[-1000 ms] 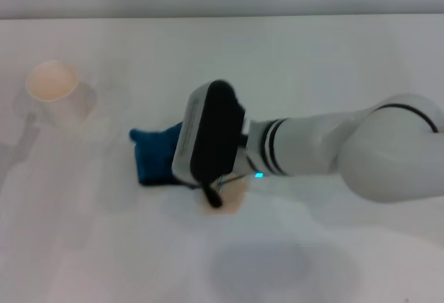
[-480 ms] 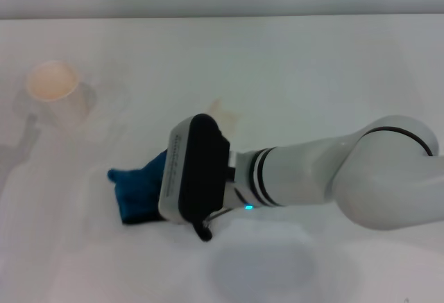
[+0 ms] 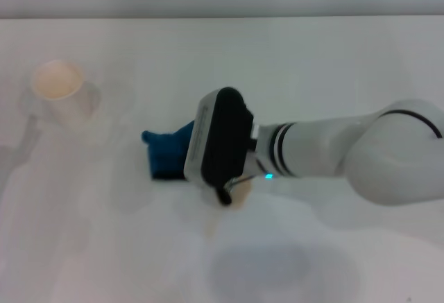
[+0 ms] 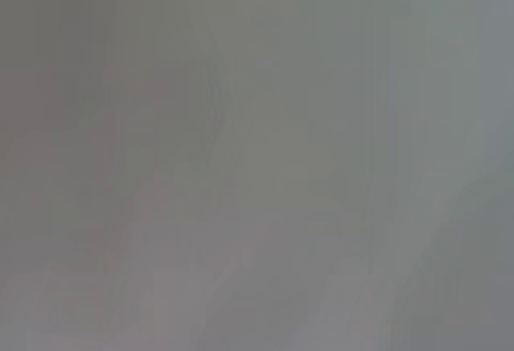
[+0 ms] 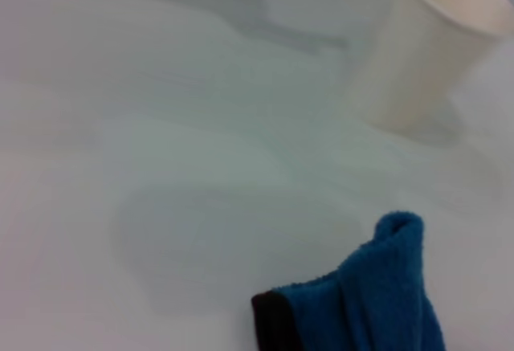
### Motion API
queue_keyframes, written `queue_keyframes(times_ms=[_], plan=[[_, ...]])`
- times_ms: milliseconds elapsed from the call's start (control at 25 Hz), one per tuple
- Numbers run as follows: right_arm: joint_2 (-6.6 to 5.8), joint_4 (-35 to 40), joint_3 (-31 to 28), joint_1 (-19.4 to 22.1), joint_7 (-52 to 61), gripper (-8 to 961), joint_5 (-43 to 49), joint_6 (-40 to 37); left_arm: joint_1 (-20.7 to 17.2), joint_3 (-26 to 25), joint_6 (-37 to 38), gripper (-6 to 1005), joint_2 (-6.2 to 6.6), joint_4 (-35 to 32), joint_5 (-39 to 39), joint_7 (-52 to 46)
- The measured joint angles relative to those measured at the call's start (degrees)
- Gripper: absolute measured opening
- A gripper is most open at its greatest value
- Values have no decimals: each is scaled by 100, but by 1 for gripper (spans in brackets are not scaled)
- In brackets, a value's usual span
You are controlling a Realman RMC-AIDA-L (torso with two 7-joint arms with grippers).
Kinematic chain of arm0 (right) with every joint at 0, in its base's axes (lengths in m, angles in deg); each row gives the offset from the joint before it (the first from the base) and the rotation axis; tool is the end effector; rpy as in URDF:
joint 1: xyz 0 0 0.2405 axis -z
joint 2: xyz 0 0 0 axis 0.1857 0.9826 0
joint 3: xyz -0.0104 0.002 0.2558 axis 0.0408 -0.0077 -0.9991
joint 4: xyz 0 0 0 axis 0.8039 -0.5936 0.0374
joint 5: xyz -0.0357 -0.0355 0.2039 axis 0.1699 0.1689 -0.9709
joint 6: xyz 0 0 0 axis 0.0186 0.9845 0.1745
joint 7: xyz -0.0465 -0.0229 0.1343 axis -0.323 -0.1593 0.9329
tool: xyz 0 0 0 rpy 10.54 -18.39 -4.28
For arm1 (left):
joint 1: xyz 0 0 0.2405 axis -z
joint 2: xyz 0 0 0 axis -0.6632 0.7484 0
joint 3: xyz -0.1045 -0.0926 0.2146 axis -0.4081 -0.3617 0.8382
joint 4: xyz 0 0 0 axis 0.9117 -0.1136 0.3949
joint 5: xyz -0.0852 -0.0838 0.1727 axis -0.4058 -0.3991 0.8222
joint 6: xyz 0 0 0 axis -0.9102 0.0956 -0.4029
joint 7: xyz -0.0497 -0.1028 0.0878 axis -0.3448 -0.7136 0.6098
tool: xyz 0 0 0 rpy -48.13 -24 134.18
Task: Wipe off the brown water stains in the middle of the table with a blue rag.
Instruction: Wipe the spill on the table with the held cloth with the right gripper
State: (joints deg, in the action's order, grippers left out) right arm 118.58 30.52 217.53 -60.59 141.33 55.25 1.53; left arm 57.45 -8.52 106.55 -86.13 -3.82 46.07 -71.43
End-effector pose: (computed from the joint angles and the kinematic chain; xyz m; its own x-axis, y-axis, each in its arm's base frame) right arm 0.1676 0.3398 -0.1847 0.9916 -0.0045 0.1293 0.0505 -0.9068 -0.4186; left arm -0.3688 0.2573 0.0224 0.3111 -0.0872 0.9464 0.9362 -0.1435 -0.3210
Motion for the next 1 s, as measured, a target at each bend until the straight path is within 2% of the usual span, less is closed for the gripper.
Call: queue_keyframes(times_ms=[280, 520, 560, 800, 1000], plan=[[-2, -560, -31, -184, -5, 94, 33, 239, 24, 1, 0, 891, -7, 9, -3, -9], [6, -679, -368, -226, -27, 91, 226, 203, 55, 1, 4, 891, -7, 4, -66, -11], [4, -737, -595, -231, -30, 90, 431, 130, 55, 1, 4, 891, -7, 4, -66, -11], [2, -1127, -1007, -420, -28, 90, 557, -42, 70, 1, 3, 892, -1, 5, -157, -12], [-14, -1186, -1725, -586, -29, 90, 828, -625, 59, 1, -1, 891, 7, -11, -176, -11]])
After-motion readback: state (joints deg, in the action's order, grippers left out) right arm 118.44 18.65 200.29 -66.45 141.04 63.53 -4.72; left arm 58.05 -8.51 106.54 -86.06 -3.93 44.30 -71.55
